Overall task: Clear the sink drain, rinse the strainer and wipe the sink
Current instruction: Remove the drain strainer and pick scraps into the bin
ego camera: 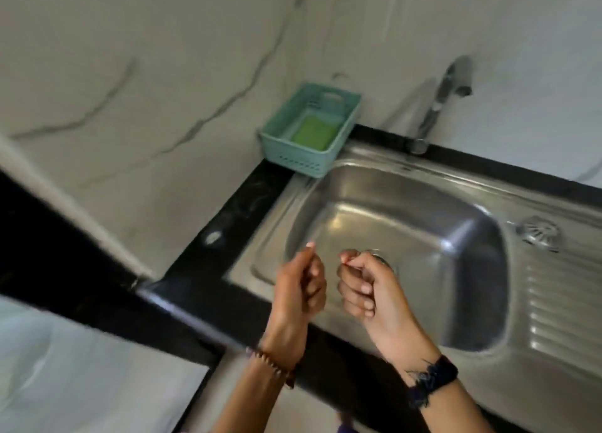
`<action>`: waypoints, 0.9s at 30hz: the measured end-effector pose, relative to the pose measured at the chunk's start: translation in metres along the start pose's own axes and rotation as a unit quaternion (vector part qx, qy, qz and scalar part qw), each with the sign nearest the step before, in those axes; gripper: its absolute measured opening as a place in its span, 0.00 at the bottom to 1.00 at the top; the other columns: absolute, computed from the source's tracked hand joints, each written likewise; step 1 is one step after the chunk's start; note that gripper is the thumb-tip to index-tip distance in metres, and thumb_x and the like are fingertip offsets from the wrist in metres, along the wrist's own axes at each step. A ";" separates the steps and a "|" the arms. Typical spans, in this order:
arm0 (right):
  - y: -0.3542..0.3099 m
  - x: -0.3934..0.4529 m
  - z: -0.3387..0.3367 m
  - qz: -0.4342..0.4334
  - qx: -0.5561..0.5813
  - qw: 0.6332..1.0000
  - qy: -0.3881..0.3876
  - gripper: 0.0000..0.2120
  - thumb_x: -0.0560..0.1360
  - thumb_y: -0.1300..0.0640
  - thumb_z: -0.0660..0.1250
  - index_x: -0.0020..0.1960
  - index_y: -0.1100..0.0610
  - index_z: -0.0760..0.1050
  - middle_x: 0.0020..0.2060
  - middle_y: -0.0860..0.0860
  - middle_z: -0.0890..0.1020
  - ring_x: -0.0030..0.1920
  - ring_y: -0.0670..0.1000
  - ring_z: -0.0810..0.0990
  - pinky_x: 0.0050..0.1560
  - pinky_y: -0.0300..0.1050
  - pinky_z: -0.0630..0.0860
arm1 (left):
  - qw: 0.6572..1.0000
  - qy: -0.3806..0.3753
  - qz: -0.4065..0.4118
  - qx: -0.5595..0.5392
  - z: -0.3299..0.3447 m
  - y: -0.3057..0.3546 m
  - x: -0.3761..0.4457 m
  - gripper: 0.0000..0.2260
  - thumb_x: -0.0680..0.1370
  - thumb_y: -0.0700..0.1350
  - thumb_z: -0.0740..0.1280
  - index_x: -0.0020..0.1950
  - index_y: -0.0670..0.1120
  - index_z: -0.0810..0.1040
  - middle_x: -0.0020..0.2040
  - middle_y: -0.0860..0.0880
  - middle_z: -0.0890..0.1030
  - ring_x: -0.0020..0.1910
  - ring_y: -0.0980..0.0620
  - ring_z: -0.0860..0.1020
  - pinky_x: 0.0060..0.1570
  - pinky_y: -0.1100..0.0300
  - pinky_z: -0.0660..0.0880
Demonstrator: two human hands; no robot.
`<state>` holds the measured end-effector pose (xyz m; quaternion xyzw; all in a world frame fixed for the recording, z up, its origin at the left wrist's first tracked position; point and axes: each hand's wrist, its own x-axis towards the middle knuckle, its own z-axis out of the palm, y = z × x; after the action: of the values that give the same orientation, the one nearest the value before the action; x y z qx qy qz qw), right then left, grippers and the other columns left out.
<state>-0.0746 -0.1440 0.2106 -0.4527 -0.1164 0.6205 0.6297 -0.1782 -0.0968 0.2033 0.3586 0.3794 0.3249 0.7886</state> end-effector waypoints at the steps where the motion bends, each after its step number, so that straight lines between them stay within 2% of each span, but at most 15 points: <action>1: -0.014 0.013 -0.020 -0.011 -0.027 0.999 0.035 0.12 0.75 0.61 0.53 0.38 0.56 0.72 0.16 0.45 0.62 0.14 0.41 0.57 0.15 0.28 0.53 | 0.997 0.005 -0.013 0.080 0.016 -0.005 0.025 0.17 0.76 0.50 0.61 0.27 0.50 0.70 0.21 0.54 0.66 0.18 0.58 0.62 0.18 0.67 0.57; 3: -0.038 0.046 -0.061 -0.022 -0.119 0.986 0.115 0.12 0.76 0.61 0.53 0.39 0.56 0.73 0.18 0.45 0.64 0.15 0.41 0.58 0.16 0.29 0.54 | 0.969 0.000 -0.015 0.247 0.040 -0.018 0.079 0.13 0.77 0.48 0.62 0.33 0.48 0.74 0.26 0.53 0.72 0.20 0.57 0.67 0.20 0.67 0.62; 5: -0.053 0.080 -0.105 -0.020 -0.231 0.956 0.182 0.11 0.77 0.60 0.56 0.41 0.55 0.76 0.22 0.45 0.68 0.17 0.41 0.61 0.18 0.32 0.58 | 0.915 -0.016 -0.012 0.404 0.053 -0.034 0.131 0.09 0.77 0.47 0.62 0.38 0.46 0.76 0.32 0.51 0.75 0.26 0.56 0.71 0.24 0.67 0.67; 8: -0.060 0.124 -0.168 0.010 -0.326 0.916 0.233 0.07 0.76 0.58 0.61 0.43 0.57 0.76 0.29 0.49 0.74 0.24 0.43 0.66 0.25 0.34 0.62 | 0.796 -0.021 -0.018 0.605 0.060 -0.069 0.203 0.09 0.76 0.47 0.62 0.46 0.44 0.79 0.44 0.46 0.82 0.43 0.48 0.79 0.42 0.59 0.74; 12: -0.040 0.165 -0.216 0.056 -0.447 0.864 0.224 0.05 0.75 0.59 0.62 0.45 0.57 0.77 0.34 0.51 0.79 0.37 0.51 0.77 0.39 0.43 0.71 | 0.636 -0.073 -0.022 0.768 0.057 -0.125 0.249 0.11 0.77 0.46 0.59 0.54 0.45 0.78 0.55 0.45 0.80 0.53 0.44 0.79 0.49 0.54 0.74; 13: -0.031 0.173 -0.223 0.067 -0.503 0.836 0.208 0.06 0.75 0.59 0.61 0.47 0.56 0.77 0.36 0.51 0.81 0.40 0.52 0.78 0.42 0.45 0.72 | 0.601 -0.098 -0.020 0.793 0.054 -0.139 0.253 0.11 0.78 0.45 0.59 0.56 0.45 0.76 0.57 0.44 0.78 0.55 0.43 0.78 0.50 0.52 0.74; 15: -0.015 0.182 -0.231 0.083 -0.627 0.755 0.174 0.08 0.75 0.57 0.60 0.52 0.56 0.76 0.42 0.54 0.83 0.44 0.55 0.80 0.43 0.44 0.72 | 0.543 -0.154 -0.015 0.825 0.047 -0.164 0.257 0.12 0.78 0.44 0.59 0.60 0.45 0.73 0.62 0.43 0.73 0.58 0.42 0.75 0.51 0.50 0.74; 18: 0.004 0.189 -0.238 0.074 -0.766 0.621 0.146 0.14 0.77 0.53 0.58 0.59 0.57 0.71 0.50 0.55 0.82 0.50 0.58 0.80 0.46 0.46 0.73 | 0.482 -0.202 -0.024 0.852 0.038 -0.186 0.259 0.13 0.78 0.44 0.58 0.62 0.45 0.72 0.65 0.42 0.69 0.61 0.42 0.73 0.53 0.50 0.73; 20: 0.016 0.190 -0.241 0.067 -0.804 0.575 0.137 0.15 0.79 0.55 0.55 0.63 0.58 0.67 0.51 0.55 0.82 0.51 0.58 0.81 0.46 0.46 0.74 | 0.463 -0.202 -0.028 0.862 0.034 -0.191 0.261 0.13 0.79 0.45 0.57 0.62 0.45 0.73 0.66 0.43 0.69 0.60 0.41 0.73 0.52 0.50 0.73; 22: 0.024 0.191 -0.244 0.066 -0.816 0.560 0.127 0.15 0.79 0.57 0.53 0.65 0.58 0.66 0.51 0.55 0.82 0.50 0.57 0.81 0.45 0.46 0.74 | 0.468 -0.200 -0.021 0.860 0.031 -0.192 0.262 0.13 0.79 0.45 0.58 0.61 0.45 0.74 0.65 0.44 0.71 0.59 0.42 0.74 0.51 0.51 0.73; 25: 0.027 0.189 -0.247 0.066 -0.815 0.563 0.119 0.13 0.80 0.57 0.53 0.62 0.58 0.69 0.50 0.55 0.82 0.50 0.56 0.81 0.45 0.45 0.74 | 0.498 -0.172 -0.007 0.850 0.029 -0.184 0.261 0.11 0.78 0.44 0.59 0.59 0.45 0.74 0.61 0.45 0.75 0.56 0.43 0.77 0.50 0.52 0.74; 27: 0.023 0.186 -0.245 0.064 -0.786 0.598 0.141 0.13 0.79 0.56 0.54 0.59 0.57 0.71 0.50 0.56 0.82 0.49 0.58 0.81 0.44 0.46 0.73 | 0.541 -0.124 -0.007 0.832 0.029 -0.172 0.259 0.10 0.78 0.46 0.59 0.56 0.46 0.75 0.57 0.45 0.78 0.54 0.43 0.78 0.47 0.52 0.74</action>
<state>0.1210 -0.0875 -0.0213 -0.8607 -0.4399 0.2563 -0.0027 0.0167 0.0054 -0.0178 0.8874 0.3805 -0.1903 0.1775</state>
